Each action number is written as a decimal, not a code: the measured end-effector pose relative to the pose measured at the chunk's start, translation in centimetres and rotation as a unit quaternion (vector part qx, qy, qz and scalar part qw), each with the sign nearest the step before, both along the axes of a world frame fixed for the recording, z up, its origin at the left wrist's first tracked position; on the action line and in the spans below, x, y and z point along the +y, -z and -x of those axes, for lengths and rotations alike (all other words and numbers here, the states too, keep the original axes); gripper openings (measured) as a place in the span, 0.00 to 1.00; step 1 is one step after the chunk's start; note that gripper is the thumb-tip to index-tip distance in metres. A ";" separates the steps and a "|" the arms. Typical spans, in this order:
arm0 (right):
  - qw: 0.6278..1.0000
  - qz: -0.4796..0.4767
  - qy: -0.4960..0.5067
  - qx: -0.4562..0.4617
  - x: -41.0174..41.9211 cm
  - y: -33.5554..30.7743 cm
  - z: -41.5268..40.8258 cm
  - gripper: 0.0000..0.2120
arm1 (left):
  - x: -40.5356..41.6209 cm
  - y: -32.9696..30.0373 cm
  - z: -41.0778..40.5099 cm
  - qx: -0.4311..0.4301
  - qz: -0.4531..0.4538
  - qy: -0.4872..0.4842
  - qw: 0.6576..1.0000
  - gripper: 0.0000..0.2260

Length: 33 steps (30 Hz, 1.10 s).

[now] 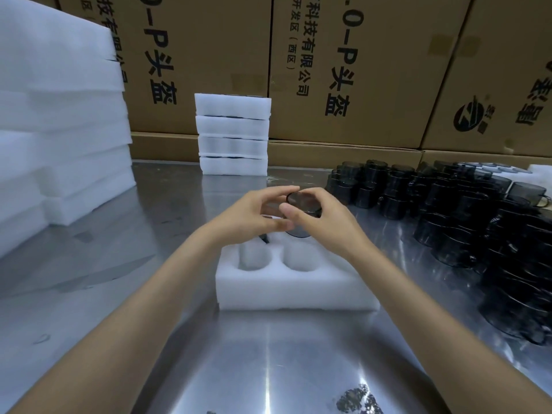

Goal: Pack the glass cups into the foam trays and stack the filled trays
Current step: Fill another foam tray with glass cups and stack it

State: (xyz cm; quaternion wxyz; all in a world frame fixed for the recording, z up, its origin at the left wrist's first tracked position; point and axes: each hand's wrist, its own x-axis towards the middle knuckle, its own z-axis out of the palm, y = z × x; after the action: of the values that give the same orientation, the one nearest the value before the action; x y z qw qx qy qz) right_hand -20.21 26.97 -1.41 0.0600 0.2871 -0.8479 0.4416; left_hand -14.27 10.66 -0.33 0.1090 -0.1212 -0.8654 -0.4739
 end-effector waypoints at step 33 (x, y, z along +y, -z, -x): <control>0.949 -0.301 -0.083 0.036 2.1 0.1 -0.3 0.25 | 0.0 1.3 -2.0 0.013 0.329 -0.087 0.940 0.30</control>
State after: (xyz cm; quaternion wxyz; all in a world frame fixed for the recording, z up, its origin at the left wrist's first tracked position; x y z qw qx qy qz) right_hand -19.93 29.05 -1.50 -0.0359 0.3772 -0.9117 0.1586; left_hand -12.31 10.64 -1.67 0.1147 -0.0807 -0.9788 -0.1496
